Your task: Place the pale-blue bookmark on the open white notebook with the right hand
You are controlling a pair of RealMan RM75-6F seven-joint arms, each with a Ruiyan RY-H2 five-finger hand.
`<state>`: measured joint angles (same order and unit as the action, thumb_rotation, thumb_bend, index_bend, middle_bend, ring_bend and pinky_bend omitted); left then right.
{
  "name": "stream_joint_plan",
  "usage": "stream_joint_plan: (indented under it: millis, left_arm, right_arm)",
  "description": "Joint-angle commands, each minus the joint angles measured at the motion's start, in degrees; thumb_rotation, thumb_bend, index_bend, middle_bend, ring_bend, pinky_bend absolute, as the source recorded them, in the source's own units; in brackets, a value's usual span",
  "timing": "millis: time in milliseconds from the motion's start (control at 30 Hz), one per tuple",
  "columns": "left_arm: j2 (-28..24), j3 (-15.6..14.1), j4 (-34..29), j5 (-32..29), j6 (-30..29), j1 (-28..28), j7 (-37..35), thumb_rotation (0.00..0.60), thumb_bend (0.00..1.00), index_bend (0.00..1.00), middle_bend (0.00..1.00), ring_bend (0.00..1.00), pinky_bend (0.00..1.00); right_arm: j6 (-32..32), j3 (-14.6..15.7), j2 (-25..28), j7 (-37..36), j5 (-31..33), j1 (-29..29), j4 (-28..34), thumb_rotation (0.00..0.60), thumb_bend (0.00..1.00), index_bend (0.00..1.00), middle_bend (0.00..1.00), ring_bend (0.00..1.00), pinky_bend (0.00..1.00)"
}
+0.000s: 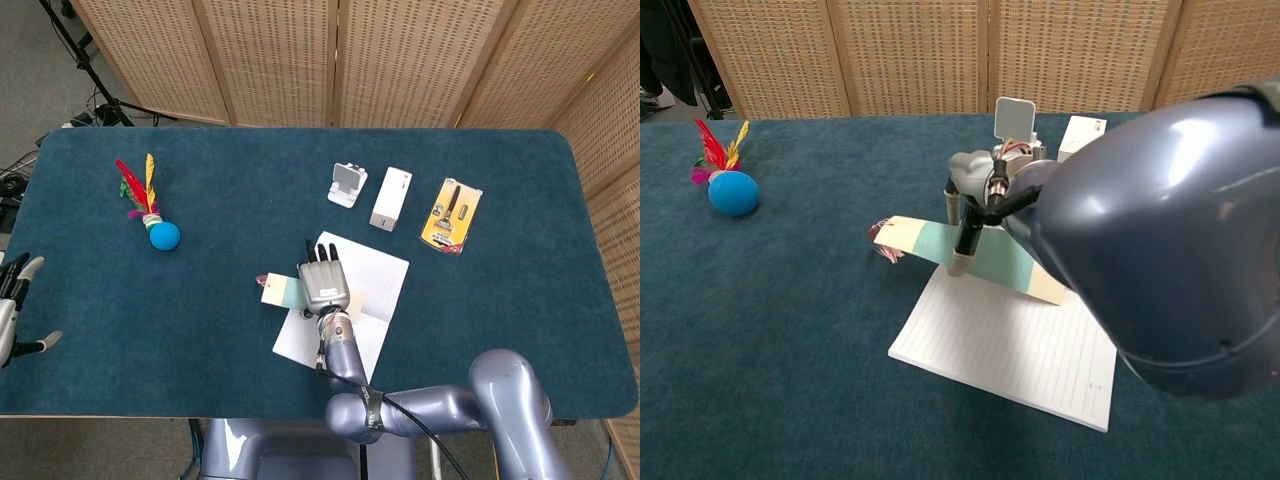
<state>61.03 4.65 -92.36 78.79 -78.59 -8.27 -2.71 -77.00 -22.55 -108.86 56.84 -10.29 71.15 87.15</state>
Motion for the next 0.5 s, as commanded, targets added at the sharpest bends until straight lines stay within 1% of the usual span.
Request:
stream_joint_plan:
  millis: [33, 200, 400, 500]
  left_arm:
    - [0.0, 0.1, 0.0, -0.1, 0.0, 0.0, -0.1, 0.600, 0.00, 0.00, 0.00, 0.00, 0.00]
    - [-0.1, 0.1, 0.0, -0.2, 0.1, -0.1, 0.0, 0.600, 0.00, 0.00, 0.00, 0.00, 0.00]
    - [0.0, 0.1, -0.1, -0.3, 0.1, 0.0, 0.1, 0.600, 0.00, 0.00, 0.00, 0.00, 0.00]
    - [-0.1, 0.1, -0.1, -0.3, 0.1, 0.0, 0.0, 0.600, 0.00, 0.00, 0.00, 0.00, 0.00]
  right_arm:
    - [-1.6, -1.7, -1.4, 3.6, 3.6, 0.4, -1.4, 0.600, 0.47, 0.55, 0.00, 0.00, 0.00]
    - [-1.9, -3.6, -2.1, 4.9, 5.8, 0.0, -2.4, 0.600, 0.47, 0.55, 0.00, 0.00, 0.00]
    - [-2.4, -7.1, -3.1, 5.1, 8.9, -0.9, -2.8, 0.600, 0.47, 0.55, 0.00, 0.00, 0.00]
    - [-2.1, -7.7, -3.5, 4.8, 9.1, -1.4, -2.4, 0.600, 0.46, 0.54, 0.00, 0.00, 0.00]
